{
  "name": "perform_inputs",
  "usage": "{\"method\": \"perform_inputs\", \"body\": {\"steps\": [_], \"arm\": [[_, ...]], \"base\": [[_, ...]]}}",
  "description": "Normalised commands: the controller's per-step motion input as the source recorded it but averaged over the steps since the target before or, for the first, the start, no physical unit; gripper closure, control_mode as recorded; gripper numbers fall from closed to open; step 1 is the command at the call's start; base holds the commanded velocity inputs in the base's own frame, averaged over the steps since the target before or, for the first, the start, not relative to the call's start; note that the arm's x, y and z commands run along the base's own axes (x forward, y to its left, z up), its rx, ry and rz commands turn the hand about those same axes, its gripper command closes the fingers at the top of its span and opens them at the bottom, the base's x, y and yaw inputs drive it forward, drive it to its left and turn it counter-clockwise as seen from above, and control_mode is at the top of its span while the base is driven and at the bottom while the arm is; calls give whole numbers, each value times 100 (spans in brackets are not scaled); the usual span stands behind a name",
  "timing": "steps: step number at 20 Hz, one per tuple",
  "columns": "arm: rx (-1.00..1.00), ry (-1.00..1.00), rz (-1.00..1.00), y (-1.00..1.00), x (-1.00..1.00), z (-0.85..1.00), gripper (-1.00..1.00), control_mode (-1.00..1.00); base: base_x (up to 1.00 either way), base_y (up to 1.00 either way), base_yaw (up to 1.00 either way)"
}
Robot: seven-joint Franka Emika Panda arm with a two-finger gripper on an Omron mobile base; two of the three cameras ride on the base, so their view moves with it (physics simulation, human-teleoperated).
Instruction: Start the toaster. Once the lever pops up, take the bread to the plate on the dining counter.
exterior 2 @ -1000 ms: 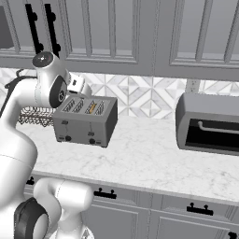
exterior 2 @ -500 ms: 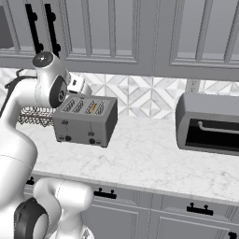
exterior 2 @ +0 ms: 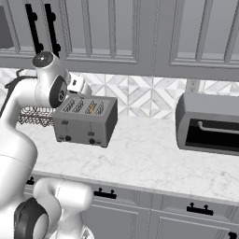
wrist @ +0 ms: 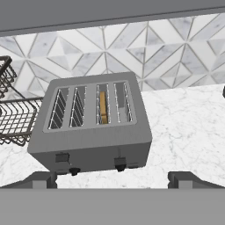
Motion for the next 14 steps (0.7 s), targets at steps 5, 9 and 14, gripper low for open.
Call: {"method": "perform_inputs", "body": {"steps": [5,9,14], "arm": [[0,0,0,0,0,0,-100,-100],[0,0,0,0,0,0,-100,-100],[0,0,0,0,0,0,-100,-100]], "base": [[0,0,0],[0,0,0],[0,0,0]]}}
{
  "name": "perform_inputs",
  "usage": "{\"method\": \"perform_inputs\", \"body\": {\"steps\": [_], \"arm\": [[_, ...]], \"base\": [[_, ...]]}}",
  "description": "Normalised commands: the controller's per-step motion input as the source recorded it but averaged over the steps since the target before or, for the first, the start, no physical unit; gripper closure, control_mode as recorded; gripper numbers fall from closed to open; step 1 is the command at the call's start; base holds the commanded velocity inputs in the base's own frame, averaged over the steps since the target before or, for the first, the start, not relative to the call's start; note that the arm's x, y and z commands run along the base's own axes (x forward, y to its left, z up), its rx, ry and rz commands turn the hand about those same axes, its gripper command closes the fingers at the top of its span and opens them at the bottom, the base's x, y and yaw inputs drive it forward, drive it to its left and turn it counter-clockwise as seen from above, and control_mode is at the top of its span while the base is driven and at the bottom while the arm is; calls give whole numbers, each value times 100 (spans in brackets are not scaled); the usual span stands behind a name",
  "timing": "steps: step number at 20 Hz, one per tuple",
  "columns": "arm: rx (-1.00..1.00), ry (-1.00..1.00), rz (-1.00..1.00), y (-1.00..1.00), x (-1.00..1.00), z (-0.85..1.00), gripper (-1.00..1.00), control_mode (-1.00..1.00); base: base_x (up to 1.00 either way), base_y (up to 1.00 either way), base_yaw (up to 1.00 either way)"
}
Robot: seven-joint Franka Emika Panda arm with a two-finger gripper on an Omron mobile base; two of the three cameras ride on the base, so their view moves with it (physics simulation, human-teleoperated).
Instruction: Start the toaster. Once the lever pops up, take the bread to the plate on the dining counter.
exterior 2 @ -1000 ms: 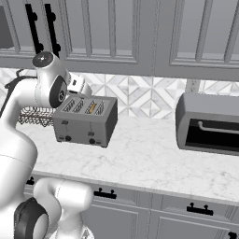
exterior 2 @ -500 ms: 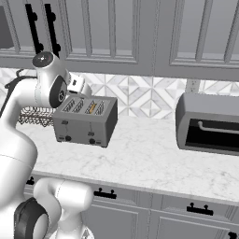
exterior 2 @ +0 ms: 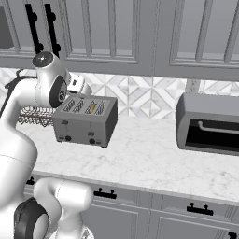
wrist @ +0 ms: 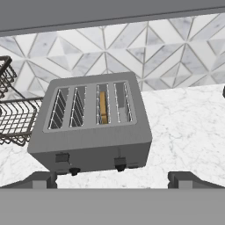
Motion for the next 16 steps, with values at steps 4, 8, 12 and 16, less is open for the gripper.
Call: {"method": "perform_inputs", "body": {"steps": [4,8,12,16], "arm": [[0,0,0,0,0,0,-100,-100],[0,0,0,0,0,0,-100,-100],[0,0,0,0,0,0,-100,-100],[0,0,0,0,0,0,-100,-100]], "base": [[0,0,0],[0,0,0],[0,0,0],[0,0,0]]}}
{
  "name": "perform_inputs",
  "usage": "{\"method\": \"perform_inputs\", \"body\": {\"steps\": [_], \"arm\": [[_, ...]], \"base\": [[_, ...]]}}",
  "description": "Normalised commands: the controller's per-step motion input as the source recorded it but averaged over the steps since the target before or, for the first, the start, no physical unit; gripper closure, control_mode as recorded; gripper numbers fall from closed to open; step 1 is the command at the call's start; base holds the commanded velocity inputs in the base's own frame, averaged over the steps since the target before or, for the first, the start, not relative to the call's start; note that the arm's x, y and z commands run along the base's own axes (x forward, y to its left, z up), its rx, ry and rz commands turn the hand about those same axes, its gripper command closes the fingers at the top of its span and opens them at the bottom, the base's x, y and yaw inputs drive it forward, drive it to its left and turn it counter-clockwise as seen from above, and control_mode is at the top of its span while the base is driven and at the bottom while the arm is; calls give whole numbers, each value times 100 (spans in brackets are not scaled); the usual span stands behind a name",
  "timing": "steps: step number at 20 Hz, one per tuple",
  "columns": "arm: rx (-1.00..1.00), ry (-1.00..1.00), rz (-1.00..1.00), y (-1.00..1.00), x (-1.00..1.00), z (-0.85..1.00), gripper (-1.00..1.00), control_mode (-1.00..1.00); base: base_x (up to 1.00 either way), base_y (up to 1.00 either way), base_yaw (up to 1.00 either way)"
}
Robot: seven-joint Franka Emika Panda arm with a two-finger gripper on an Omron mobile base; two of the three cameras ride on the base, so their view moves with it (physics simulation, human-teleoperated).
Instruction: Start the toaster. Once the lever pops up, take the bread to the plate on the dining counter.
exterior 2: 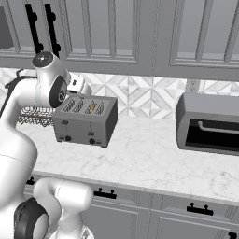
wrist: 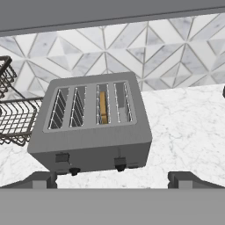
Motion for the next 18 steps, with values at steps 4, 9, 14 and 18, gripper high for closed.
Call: {"method": "perform_inputs", "body": {"steps": [4,9,14,18], "arm": [[0,0,0,0,0,0,-100,-100],[0,0,0,0,0,0,-100,-100],[0,0,0,0,0,0,-100,-100],[0,0,0,0,0,0,-100,-100]], "base": [[0,0,0],[0,0,0],[0,0,0],[0,0,0]]}}
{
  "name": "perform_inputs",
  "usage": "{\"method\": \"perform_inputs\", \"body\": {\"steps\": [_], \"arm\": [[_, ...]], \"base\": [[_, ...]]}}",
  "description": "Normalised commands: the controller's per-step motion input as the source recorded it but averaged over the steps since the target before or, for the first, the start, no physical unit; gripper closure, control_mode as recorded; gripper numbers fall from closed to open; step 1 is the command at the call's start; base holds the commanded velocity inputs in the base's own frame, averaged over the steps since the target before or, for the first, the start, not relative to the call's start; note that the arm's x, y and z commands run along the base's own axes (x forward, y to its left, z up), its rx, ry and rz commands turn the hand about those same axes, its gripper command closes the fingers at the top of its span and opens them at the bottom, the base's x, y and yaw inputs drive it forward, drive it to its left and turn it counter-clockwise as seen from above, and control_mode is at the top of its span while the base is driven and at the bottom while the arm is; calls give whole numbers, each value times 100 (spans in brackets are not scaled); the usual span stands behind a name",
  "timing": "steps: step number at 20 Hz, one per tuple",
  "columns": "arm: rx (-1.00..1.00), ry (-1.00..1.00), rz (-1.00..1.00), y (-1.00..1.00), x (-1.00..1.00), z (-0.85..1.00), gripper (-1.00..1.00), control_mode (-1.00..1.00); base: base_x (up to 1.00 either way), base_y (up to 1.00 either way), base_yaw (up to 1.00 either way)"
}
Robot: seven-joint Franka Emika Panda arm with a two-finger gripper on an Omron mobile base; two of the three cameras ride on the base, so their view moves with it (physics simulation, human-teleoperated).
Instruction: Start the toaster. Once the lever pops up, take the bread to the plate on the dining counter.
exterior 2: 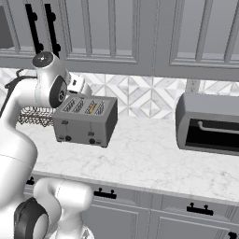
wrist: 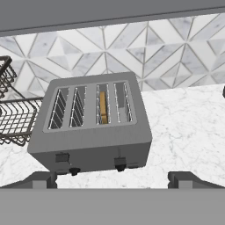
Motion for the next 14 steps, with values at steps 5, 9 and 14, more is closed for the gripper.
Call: {"method": "perform_inputs", "body": {"steps": [5,9,14], "arm": [[0,0,0,0,0,0,-100,-100],[0,0,0,0,0,0,-100,-100],[0,0,0,0,0,0,-100,-100]], "base": [[0,0,0],[0,0,0],[0,0,0]]}}
